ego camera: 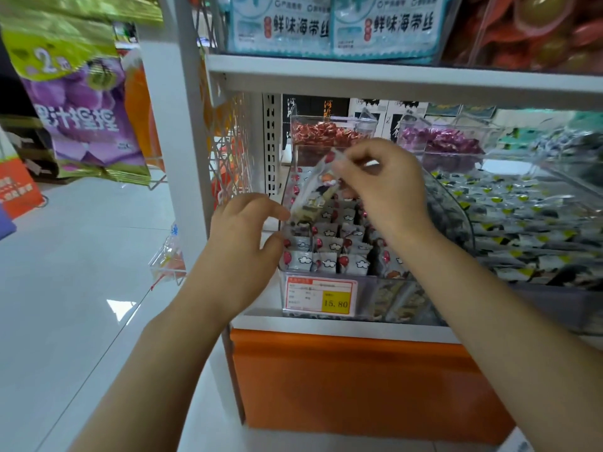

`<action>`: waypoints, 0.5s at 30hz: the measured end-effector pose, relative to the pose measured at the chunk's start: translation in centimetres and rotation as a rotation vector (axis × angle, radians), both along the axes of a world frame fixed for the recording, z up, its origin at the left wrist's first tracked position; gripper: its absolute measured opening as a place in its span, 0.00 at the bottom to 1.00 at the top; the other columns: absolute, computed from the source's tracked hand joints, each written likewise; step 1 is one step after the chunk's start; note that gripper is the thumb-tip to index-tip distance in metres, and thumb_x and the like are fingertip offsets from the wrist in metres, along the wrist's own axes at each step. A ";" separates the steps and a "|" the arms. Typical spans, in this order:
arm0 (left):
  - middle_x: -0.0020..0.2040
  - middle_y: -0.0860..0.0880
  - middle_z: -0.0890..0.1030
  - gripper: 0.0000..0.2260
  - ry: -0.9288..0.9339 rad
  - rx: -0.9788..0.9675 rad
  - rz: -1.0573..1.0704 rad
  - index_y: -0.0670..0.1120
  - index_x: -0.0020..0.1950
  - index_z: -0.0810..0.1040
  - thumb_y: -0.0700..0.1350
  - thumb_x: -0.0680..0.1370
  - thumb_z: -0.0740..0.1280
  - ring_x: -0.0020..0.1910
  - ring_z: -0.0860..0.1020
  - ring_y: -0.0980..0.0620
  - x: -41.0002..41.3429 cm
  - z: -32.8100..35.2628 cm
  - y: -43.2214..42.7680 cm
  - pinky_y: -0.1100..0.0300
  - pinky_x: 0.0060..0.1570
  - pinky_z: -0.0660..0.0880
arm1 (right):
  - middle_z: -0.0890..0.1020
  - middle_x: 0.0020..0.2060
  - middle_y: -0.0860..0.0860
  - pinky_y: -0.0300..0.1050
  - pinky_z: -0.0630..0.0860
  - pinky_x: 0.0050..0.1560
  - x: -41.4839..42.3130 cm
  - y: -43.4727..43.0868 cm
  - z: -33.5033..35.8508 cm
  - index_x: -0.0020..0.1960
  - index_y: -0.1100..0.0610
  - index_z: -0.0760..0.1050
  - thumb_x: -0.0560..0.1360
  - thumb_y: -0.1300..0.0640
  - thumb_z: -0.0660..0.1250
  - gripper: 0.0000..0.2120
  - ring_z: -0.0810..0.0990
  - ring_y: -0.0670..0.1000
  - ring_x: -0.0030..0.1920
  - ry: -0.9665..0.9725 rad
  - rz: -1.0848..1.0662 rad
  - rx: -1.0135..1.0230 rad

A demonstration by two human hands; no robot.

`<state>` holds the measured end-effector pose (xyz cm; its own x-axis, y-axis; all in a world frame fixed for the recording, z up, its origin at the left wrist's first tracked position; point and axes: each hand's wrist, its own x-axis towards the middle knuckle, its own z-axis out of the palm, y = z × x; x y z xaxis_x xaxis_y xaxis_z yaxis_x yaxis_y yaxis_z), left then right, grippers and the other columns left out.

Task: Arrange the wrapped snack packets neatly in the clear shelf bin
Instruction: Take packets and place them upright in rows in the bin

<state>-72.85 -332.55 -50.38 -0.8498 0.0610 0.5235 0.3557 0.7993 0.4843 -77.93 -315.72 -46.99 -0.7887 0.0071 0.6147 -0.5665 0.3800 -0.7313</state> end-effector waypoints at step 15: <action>0.36 0.48 0.80 0.10 -0.219 0.722 -0.263 0.46 0.51 0.79 0.49 0.74 0.66 0.33 0.78 0.61 1.5 0.8 4.0 0.69 0.30 0.74 | 0.83 0.33 0.53 0.40 0.79 0.31 6.1 6.0 -2.5 0.42 0.61 0.77 0.67 0.58 0.67 0.07 0.83 0.52 0.33 -0.514 0.284 -0.710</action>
